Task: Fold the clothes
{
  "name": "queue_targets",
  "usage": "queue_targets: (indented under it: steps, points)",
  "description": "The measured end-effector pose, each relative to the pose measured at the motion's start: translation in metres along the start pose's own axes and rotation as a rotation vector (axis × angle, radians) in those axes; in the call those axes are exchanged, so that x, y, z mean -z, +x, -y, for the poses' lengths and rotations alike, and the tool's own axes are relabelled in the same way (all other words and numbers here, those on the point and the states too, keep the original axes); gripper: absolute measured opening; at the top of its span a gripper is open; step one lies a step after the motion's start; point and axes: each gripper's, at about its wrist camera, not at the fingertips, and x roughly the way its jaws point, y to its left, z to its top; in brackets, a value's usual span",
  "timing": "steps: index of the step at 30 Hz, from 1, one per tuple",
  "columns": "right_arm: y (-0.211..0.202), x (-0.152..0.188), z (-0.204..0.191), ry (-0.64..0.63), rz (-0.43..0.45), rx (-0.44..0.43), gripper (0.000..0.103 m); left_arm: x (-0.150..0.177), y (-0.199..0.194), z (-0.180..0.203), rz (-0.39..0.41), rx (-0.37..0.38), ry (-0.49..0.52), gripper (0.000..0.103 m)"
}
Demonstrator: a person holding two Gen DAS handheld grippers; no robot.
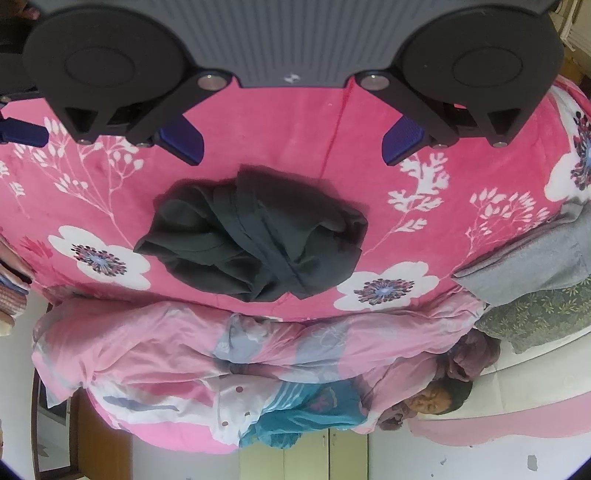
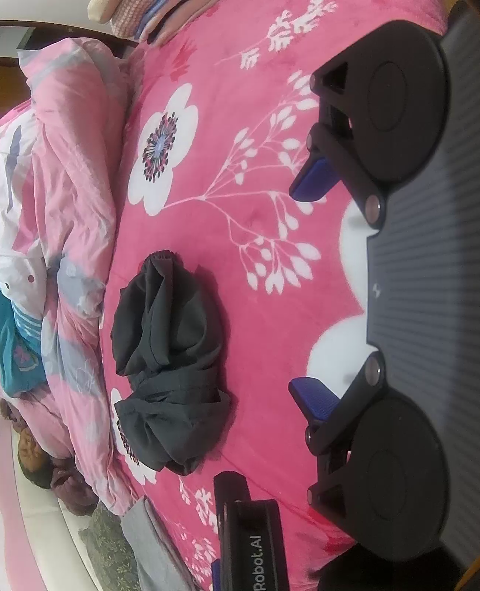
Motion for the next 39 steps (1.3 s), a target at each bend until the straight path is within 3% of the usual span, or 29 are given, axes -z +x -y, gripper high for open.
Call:
queue_targets:
  steps: [8, 16, 39]
  points:
    - [0.003, 0.0, 0.0, -0.003, 0.005, 0.01, 0.102, 0.0, 0.002, 0.001, -0.004, -0.008, -0.008, 0.103]
    - [0.007, 0.0, -0.004, 0.036, -0.006, 0.043, 0.102, -0.001, 0.003, -0.012, 0.008, 0.032, -0.059, 0.103]
    - [0.009, -0.006, 0.0, 0.043, -0.008, 0.061, 0.102, -0.001, 0.011, -0.01, -0.018, -0.013, -0.055, 0.103]
